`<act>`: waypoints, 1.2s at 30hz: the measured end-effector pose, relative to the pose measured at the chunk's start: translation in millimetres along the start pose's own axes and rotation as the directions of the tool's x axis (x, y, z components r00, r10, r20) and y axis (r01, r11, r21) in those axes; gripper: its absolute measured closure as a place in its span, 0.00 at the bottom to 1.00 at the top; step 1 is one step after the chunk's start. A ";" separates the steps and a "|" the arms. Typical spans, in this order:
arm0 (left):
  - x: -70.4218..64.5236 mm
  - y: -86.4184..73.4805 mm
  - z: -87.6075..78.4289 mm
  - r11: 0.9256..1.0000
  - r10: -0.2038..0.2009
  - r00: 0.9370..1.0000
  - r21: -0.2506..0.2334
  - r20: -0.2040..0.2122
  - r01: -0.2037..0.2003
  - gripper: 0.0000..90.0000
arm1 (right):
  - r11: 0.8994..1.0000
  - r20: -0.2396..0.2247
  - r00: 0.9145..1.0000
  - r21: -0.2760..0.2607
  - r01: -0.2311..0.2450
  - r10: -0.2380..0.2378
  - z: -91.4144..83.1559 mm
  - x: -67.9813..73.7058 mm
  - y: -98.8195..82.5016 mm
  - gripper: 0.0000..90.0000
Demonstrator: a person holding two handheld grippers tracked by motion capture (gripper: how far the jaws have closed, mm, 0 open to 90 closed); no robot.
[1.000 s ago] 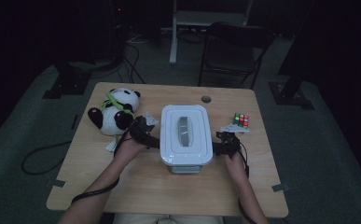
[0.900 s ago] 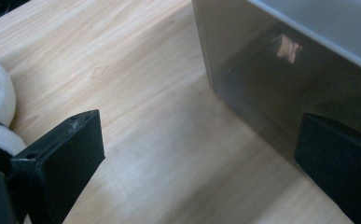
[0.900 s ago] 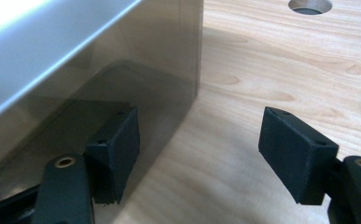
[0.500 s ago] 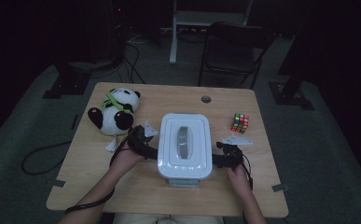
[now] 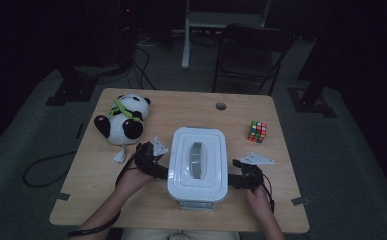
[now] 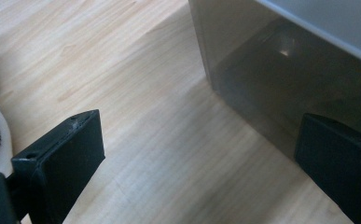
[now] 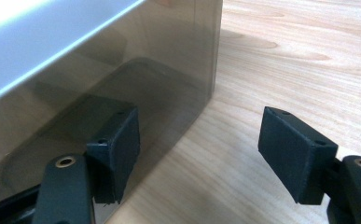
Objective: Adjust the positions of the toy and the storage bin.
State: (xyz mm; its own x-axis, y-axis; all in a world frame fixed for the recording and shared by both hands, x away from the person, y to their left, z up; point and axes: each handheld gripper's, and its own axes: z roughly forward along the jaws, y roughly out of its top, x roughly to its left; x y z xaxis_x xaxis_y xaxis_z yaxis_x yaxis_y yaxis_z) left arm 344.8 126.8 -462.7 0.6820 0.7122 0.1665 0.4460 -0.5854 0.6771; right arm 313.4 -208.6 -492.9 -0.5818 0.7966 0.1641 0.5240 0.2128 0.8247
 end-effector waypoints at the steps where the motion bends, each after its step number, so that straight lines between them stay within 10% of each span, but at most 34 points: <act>1: -0.8 -1.3 -0.6 1.000 -0.004 1.000 -0.004 0.003 0.004 0.02 | 1.000 0.000 1.000 0.000 0.000 0.000 0.0 0.0 0.0 0.32; 13: -2.2 -15.4 -6.2 0.999 -0.030 0.997 -0.041 0.073 0.033 0.02 | 0.999 0.000 0.999 -0.027 0.047 -0.047 -8.2 -7.5 -2.8 0.19; 17: 0.5 -26.1 -6.0 0.999 -0.008 0.995 -0.053 0.101 0.014 0.02 | 0.995 0.111 0.994 -0.094 0.030 -0.020 -21.7 -30.9 2.9 0.15; 23: 6.6 -42.7 -4.8 0.999 -0.019 0.991 -0.036 0.135 0.024 0.02 | 0.993 0.293 0.954 -0.114 -0.028 0.061 -25.7 -70.1 6.3 0.14; 32: 2.6 -63.4 -9.0 1.000 -0.011 0.987 0.012 0.159 0.009 0.02 | 0.979 0.337 0.920 -0.114 -0.170 0.199 -5.5 -107.9 17.2 0.13; 36: -3.0 -71.8 -13.2 0.999 0.025 0.988 0.031 0.149 -0.030 0.02 | 0.973 0.315 0.922 -0.121 -0.197 0.226 5.0 -117.4 22.2 0.13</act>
State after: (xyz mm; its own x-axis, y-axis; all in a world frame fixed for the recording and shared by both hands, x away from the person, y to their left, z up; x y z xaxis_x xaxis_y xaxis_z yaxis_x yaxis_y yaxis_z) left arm 303.1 171.9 -502.4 0.7718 0.6314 0.0744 0.4430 -0.6180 0.6495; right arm 396.4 -294.6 -496.5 -0.2216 0.9607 0.1671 0.5493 -0.0185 0.8354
